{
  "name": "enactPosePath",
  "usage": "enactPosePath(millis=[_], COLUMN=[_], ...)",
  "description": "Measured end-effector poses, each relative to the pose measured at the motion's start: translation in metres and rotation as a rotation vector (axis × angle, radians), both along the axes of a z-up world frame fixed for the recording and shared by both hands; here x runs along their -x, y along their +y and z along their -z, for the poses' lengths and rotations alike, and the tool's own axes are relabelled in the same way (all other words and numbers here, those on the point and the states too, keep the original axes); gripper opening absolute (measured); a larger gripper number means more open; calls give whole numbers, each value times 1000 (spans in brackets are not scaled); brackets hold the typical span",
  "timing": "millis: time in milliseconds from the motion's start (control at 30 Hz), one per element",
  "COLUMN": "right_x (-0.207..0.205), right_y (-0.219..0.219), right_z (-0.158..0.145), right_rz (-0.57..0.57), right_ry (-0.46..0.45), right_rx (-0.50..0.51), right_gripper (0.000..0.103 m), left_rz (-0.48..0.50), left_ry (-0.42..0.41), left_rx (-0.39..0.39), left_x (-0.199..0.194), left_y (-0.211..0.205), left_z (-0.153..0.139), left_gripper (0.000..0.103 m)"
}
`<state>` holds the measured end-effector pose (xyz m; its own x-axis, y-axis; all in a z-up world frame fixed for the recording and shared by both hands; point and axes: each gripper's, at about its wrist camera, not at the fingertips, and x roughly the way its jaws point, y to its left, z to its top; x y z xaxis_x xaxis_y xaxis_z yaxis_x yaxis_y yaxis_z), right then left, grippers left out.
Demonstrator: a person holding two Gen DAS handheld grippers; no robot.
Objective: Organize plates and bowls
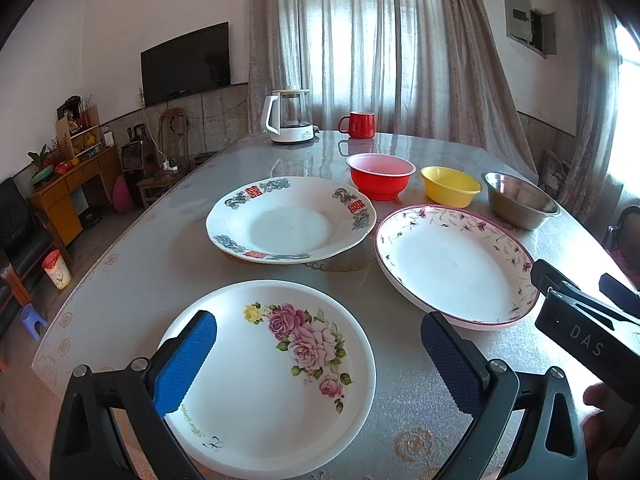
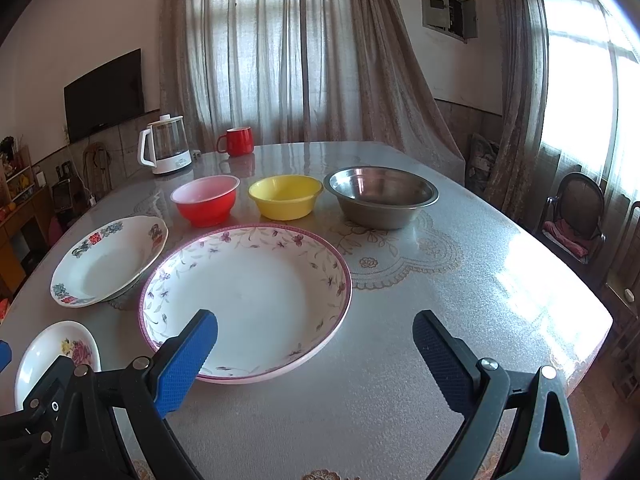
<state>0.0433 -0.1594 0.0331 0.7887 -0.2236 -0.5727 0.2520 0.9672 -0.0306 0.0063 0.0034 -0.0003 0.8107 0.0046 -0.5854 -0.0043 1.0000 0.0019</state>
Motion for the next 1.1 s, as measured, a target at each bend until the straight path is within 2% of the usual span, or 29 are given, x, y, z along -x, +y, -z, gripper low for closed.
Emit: enactPosePath(millis=[1100], right_x=[-2], right_y=[-4], right_z=[2], right_rz=[-6], right_ry=[6], right_rx=[-13], right_gripper=[100], left_rz=[18], left_ry=[6], left_rx=[1], left_x=[0], left_y=[-6], left_z=[-3], left_gripper=[103])
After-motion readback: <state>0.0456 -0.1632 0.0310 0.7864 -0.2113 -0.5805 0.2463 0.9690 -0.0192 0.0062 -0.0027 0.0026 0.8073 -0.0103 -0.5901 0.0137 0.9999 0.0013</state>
